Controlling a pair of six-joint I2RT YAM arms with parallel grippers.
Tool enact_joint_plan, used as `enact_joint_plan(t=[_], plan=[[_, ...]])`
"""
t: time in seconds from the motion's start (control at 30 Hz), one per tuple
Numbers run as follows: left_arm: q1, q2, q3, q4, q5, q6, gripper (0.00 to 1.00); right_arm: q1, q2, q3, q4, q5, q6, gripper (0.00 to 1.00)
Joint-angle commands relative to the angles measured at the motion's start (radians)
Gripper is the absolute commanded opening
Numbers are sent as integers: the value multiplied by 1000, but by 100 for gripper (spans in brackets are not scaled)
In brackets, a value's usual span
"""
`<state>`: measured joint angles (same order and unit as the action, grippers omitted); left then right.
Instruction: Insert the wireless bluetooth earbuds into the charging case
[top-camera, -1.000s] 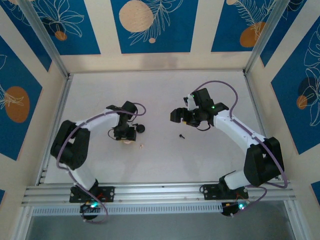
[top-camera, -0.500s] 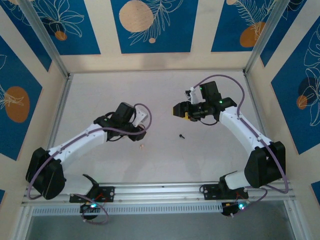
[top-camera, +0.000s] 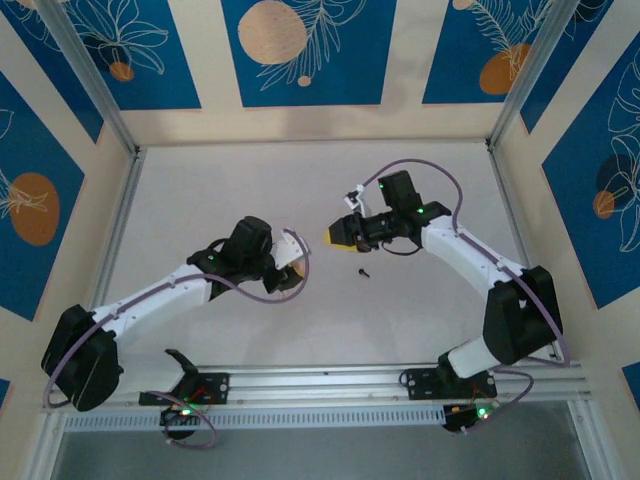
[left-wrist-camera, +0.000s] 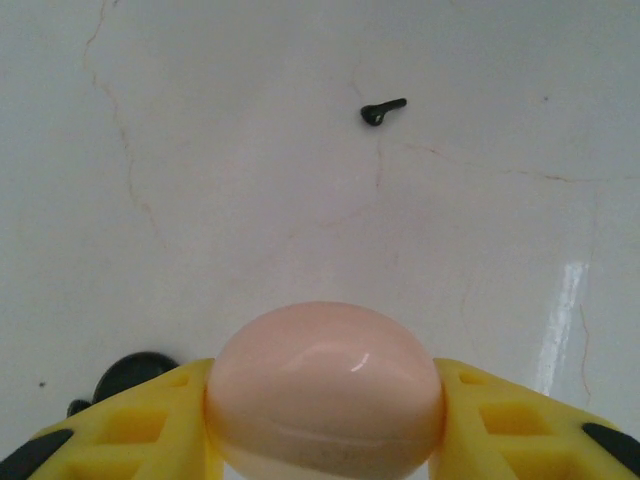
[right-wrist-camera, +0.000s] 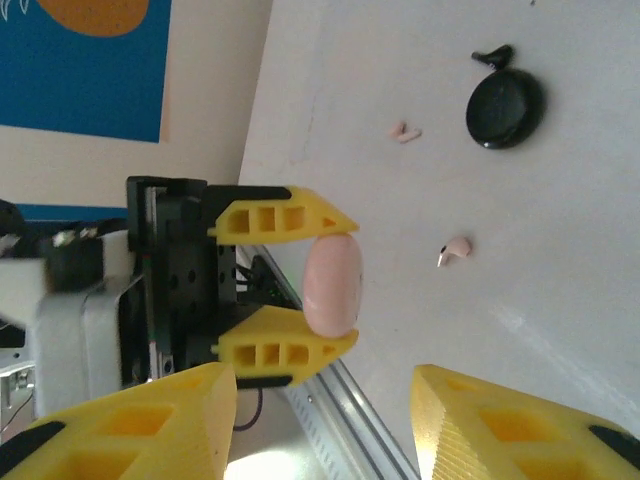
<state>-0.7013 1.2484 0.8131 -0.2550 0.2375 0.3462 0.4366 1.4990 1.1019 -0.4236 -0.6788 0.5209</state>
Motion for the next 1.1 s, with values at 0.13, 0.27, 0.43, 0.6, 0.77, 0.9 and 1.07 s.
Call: enact_joint_plan(t=[0.13,0.27,0.43,0.6,0.77,0.9,1.07], plan=[[-23,-40,-22,71,25,91,38,67,78,29,45,-62,17,45],[-27,-42,-20,69,8,91,38,96,108,50,39,-90,-10,45],[-27,-53,-17,72,-7,73,38,126,137,83,9,-89,-49,45],[-28,-64,-15,73,-10,66,38,136,162,90,-5,-82,-59,44],[-30,-73,-14,72,-12,60,37,149,171,99,-12,-71,-65,42],[-31,-72,-11,72,-15,60,37,159,171,101,-12,-72,-65,40],[-33,-63,-3,65,-22,56,37,165,173,103,-13,-74,-68,37]])
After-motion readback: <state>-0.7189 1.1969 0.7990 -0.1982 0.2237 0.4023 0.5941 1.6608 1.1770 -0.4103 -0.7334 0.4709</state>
